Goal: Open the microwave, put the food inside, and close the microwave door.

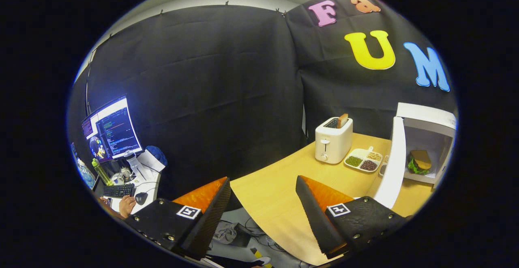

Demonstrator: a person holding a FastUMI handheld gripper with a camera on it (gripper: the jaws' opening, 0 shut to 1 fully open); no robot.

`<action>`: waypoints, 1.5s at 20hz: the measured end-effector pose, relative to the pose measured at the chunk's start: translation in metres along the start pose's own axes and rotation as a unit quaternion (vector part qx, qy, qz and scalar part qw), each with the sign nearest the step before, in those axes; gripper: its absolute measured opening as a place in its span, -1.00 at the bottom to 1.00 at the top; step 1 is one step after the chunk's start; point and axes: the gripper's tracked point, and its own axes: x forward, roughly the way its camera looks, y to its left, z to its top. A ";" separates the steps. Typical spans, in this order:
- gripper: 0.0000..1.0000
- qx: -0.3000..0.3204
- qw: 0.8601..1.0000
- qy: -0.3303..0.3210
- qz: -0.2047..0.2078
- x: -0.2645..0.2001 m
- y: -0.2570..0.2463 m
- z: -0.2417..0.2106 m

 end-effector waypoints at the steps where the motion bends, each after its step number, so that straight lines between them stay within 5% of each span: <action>1: 0.95 0.002 1.000 0.009 -0.005 0.004 -0.003 -0.009; 4: 0.72 0.006 0.999 0.033 -0.018 0.013 -0.010 -0.031; 9: -0.34 0.007 0.997 0.060 -0.054 0.023 -0.027 -0.056; 11: -0.34 -0.007 0.994 0.061 -0.086 0.026 -0.040 -0.062; 13: -0.88 -0.023 0.992 0.061 -0.113 0.024 -0.058 -0.064; 21: -0.86 -0.009 0.981 0.058 -0.185 0.011 -0.093 -0.065; 30: -0.98 0.002 0.978 0.069 -0.198 -0.024 -0.110 -0.074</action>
